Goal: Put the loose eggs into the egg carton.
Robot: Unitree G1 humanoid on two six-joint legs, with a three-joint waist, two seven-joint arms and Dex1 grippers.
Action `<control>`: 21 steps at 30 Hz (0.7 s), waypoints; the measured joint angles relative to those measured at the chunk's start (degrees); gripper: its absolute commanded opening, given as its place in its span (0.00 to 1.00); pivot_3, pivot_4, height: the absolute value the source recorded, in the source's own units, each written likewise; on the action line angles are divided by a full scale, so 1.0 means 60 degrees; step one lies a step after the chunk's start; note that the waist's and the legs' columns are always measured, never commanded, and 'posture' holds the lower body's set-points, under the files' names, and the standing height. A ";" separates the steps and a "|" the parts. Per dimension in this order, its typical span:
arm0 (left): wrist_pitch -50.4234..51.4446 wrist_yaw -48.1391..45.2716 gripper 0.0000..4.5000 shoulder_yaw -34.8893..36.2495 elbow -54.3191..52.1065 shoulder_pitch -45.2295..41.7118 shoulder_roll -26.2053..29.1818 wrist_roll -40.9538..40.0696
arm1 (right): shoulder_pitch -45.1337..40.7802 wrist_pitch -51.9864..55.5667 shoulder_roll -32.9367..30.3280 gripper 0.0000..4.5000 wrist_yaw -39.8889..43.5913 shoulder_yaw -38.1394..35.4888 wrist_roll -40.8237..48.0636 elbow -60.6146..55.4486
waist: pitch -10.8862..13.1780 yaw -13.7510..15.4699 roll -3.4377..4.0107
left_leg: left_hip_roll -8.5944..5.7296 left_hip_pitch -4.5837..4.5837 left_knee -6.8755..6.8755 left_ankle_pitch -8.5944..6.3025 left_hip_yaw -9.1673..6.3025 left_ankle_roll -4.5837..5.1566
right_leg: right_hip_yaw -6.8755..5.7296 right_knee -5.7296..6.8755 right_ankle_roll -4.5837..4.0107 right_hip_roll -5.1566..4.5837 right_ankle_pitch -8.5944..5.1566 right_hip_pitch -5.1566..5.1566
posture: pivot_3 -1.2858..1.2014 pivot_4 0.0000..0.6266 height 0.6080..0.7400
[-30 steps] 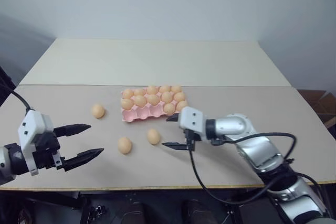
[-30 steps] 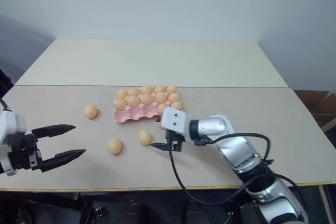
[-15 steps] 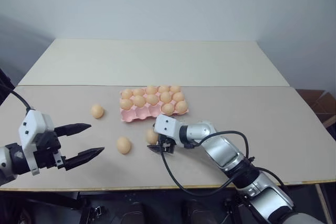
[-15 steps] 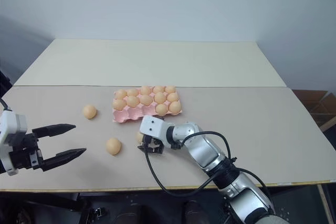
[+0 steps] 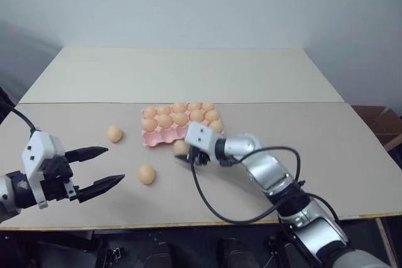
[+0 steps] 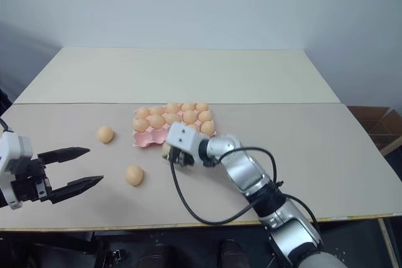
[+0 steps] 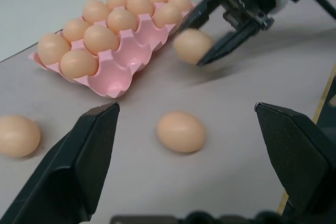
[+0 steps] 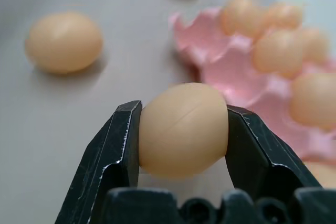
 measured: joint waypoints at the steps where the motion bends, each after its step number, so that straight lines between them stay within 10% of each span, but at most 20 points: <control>1: -0.0014 0.0003 1.00 -0.0003 -0.0001 -0.0001 -0.0001 0.0003 | -0.0344 -0.0065 0.0123 0.48 -0.0166 -0.0227 0.0021 0.0201 | 0.0000 -0.0001 0.0000 | 0.0006 0.0003 -0.0001 0.0000 0.0000 0.0000 | 0.0000 0.0000 -0.0001 0.0007 0.0000 0.0000 | 0.52 0.24 1.00; 6: -0.0057 0.0058 1.00 -0.0044 0.0004 -0.0103 -0.0001 0.0008 | -0.0991 -0.0796 0.0629 0.48 -0.0993 -0.0655 -0.0172 0.1966 | -0.0003 0.0038 0.0000 | 0.0016 -0.0001 -0.0005 0.0000 0.0000 -0.0001 | -0.0002 -0.0005 -0.0013 0.0018 0.0004 0.0002 | 0.52 0.24 1.00; 13: -0.0144 0.0089 1.00 -0.0054 0.0004 -0.0140 0.0000 0.0008 | -0.0983 -0.1030 0.0837 0.97 -0.1135 -0.0684 -0.0281 0.2812 | -0.0003 0.0009 0.0001 | 0.0013 -0.0009 -0.0005 0.0001 0.0004 -0.0002 | 0.0000 -0.0008 -0.0033 0.0011 0.0019 -0.0004 | 0.52 0.24 1.00; 21: -0.0148 0.0081 1.00 -0.0120 0.0014 -0.0185 0.0013 0.0008 | -0.0833 -0.0963 0.0512 0.99 -0.1135 -0.0940 -0.0128 0.2200 | -0.0002 0.0036 0.0003 | 0.0022 -0.0010 -0.0005 0.0001 0.0002 -0.0003 | -0.0003 -0.0009 -0.0024 0.0021 0.0013 -0.0005 | 0.52 0.24 1.00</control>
